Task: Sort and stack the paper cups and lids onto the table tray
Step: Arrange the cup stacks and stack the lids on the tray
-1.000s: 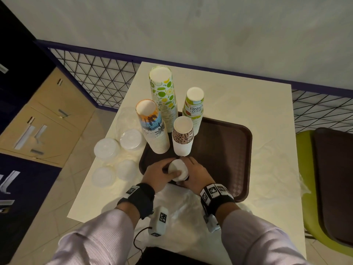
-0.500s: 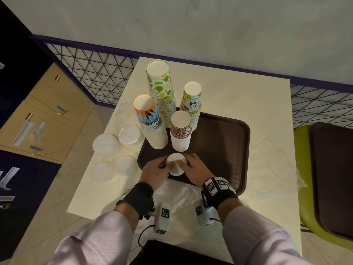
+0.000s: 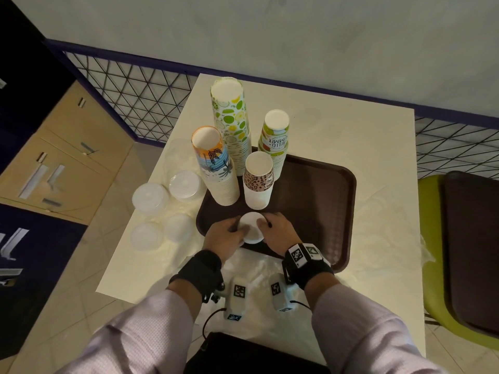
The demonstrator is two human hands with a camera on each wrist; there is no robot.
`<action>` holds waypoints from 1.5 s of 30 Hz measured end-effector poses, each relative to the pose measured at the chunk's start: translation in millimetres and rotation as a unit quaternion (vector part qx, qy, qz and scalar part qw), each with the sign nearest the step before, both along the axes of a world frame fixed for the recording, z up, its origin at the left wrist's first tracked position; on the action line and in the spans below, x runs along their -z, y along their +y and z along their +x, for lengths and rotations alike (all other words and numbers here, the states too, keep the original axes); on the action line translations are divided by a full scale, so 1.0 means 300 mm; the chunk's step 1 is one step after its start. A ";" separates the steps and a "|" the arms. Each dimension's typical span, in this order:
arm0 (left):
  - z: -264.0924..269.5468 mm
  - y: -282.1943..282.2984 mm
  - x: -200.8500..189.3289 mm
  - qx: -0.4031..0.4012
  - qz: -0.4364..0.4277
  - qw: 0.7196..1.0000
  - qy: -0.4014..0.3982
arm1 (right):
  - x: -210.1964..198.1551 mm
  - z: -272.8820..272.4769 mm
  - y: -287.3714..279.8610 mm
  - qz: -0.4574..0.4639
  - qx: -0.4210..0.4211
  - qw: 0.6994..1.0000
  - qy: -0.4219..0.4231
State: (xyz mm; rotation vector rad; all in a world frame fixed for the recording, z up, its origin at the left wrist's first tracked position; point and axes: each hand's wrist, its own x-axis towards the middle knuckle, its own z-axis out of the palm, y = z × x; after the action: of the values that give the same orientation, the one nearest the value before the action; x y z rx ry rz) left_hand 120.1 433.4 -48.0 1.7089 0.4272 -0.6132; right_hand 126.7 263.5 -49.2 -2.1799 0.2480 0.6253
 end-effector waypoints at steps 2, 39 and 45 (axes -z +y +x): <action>0.002 0.000 -0.004 -0.008 -0.011 1.000 0.012 | -0.002 -0.001 0.000 0.003 0.007 1.000 0.003; -0.110 0.587 -0.075 -0.102 0.409 0.905 -0.065 | -0.167 0.024 0.578 -0.150 -0.329 0.918 -0.161; -0.072 0.613 -0.030 -0.073 0.411 0.909 -0.022 | -0.093 0.070 0.662 -0.207 -0.362 0.900 -0.122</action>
State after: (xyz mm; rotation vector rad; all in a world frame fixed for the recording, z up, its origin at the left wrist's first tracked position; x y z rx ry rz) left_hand 98.4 617.3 -38.9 2.4502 0.8558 -0.2842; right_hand 147.6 462.0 -21.3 -2.7357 -0.6583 0.7297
